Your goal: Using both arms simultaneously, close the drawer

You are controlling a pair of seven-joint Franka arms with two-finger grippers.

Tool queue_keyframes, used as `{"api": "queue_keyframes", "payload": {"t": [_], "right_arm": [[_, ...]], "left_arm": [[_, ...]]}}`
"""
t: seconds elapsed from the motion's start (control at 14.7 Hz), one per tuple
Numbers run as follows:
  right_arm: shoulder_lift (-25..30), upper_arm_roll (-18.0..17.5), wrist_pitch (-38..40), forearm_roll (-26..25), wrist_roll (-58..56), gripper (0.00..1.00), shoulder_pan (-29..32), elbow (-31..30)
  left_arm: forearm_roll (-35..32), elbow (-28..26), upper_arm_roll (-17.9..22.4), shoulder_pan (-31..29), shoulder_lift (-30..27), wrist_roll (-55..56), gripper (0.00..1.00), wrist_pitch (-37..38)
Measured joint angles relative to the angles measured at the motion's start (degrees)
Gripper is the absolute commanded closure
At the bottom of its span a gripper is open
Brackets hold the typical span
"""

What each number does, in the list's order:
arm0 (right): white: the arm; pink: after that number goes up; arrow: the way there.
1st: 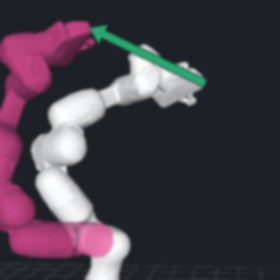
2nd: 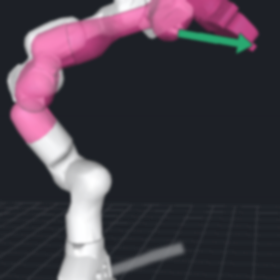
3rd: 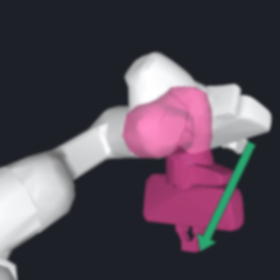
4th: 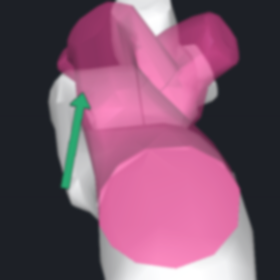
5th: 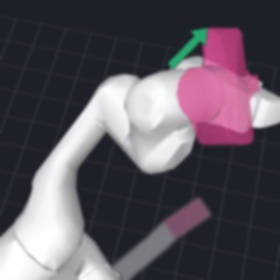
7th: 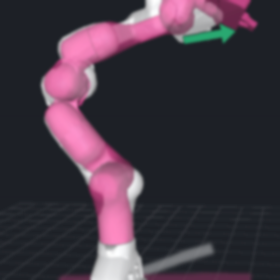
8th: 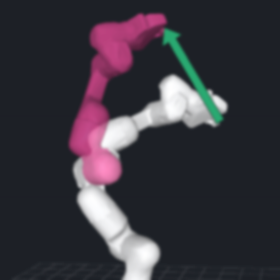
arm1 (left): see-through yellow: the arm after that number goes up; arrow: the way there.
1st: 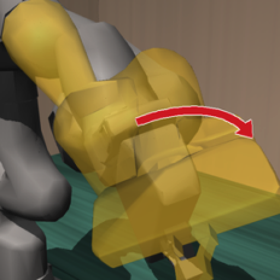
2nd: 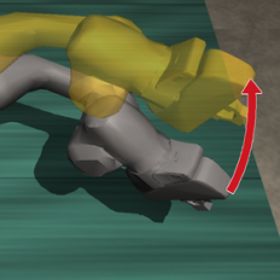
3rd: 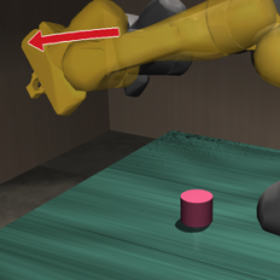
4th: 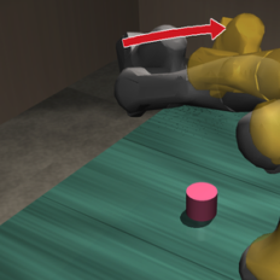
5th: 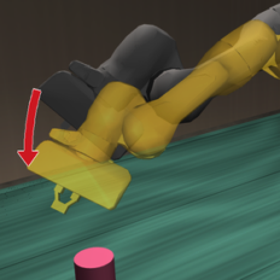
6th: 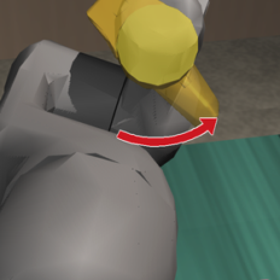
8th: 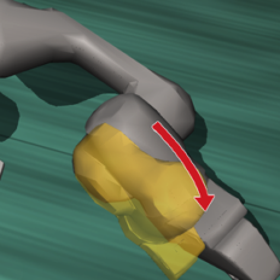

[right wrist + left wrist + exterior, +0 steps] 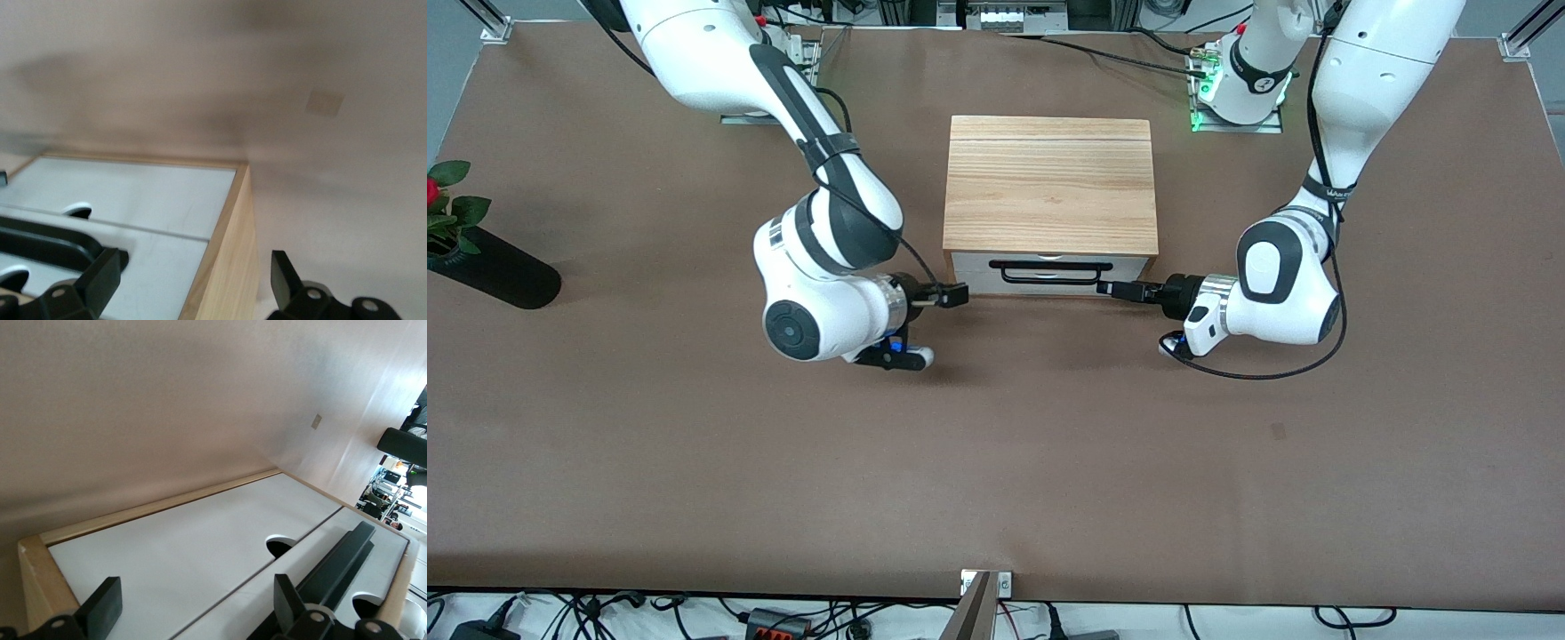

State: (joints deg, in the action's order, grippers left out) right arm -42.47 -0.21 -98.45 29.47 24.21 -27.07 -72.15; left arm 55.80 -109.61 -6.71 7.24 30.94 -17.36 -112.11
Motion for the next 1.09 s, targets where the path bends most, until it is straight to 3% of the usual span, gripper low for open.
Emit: {"api": "queue_keyframes", "payload": {"t": [0.2,0.68,0.95,1.09], "right_arm": [[0.0,2.3,-1.1,-0.7,0.0,0.00,0.1,2.0],[0.1,6.7,2.0,-6.7,0.0,0.00,0.1,8.0],[0.5,12.4,9.2,-7.8,-0.2,0.00,0.5,12.9],[1.9,14.8,12.0,-10.9,-0.2,0.00,0.6,14.5]], "left_arm": [[-2.9,4.6,1.2,-0.6,-1.2,0.0,0.00,4.3],[-24.4,22.5,2.6,-4.0,-2.0,4.1,0.00,14.6],[-39.4,28.7,2.8,-6.5,-2.0,4.3,0.00,19.1],[-47.7,32.2,2.8,-7.2,-2.0,4.3,0.00,23.4]]}}
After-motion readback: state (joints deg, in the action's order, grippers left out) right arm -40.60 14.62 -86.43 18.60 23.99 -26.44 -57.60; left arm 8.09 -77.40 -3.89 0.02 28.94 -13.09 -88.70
